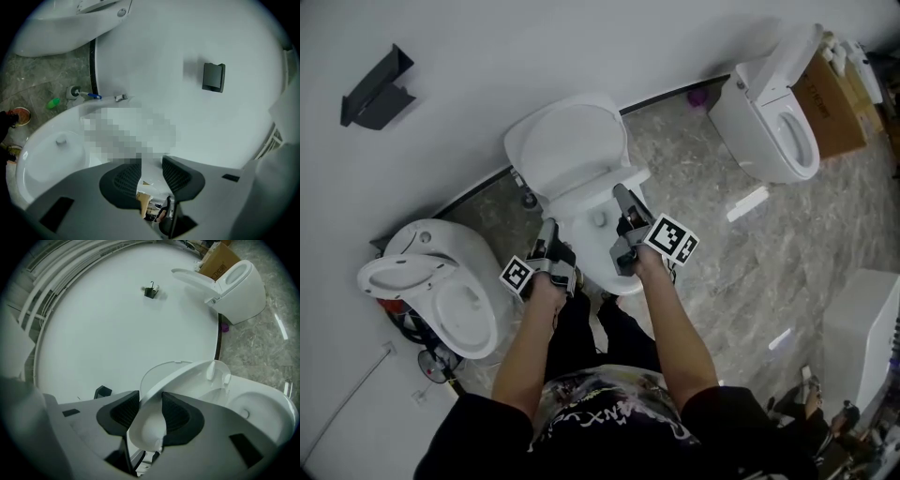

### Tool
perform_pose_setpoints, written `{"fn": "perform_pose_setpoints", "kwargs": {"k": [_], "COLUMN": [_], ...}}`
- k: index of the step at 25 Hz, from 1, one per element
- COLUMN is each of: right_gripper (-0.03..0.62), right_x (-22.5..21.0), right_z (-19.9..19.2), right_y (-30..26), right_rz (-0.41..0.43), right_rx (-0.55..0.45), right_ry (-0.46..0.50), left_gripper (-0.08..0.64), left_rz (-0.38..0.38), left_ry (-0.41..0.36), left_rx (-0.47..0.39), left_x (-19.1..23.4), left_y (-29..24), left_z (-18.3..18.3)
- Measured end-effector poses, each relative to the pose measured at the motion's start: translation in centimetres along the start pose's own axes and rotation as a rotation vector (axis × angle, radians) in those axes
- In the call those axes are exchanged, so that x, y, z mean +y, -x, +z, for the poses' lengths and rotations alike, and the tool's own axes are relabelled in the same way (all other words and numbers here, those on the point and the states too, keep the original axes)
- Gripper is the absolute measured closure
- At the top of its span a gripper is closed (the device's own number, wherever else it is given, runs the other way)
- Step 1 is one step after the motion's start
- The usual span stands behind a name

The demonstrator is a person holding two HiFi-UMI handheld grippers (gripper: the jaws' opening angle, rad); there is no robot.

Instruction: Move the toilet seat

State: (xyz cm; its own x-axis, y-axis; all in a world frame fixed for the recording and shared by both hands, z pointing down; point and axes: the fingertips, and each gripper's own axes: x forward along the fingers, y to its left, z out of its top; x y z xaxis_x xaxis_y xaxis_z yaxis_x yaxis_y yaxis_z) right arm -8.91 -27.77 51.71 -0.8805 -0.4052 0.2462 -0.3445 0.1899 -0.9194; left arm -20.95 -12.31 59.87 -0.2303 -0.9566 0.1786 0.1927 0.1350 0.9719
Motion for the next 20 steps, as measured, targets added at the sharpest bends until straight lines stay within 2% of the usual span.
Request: {"fn": "perform_pose_setpoints", "kwargs": {"k": [11,20], "right_gripper": [0.436,0.434], "right_x": [1.4,2.3], "right_z": [0.9,1.6], "right_y": [-2.5,-5.5], "right_rz": [-0.040,-0.029], "right_rx": [-0.048,-0.097], "right_ry": [0.018,0.010], "left_gripper": [0.411,0.405], "left_rz": [-0.019,-0.025], "left_ry": [0.029,0.008], "left_rx": [0.064,0.090], "left_x": [-1.4,-2.2], "left_y": [-1.8,-3.6], "left_z": [1.3,3.1]}}
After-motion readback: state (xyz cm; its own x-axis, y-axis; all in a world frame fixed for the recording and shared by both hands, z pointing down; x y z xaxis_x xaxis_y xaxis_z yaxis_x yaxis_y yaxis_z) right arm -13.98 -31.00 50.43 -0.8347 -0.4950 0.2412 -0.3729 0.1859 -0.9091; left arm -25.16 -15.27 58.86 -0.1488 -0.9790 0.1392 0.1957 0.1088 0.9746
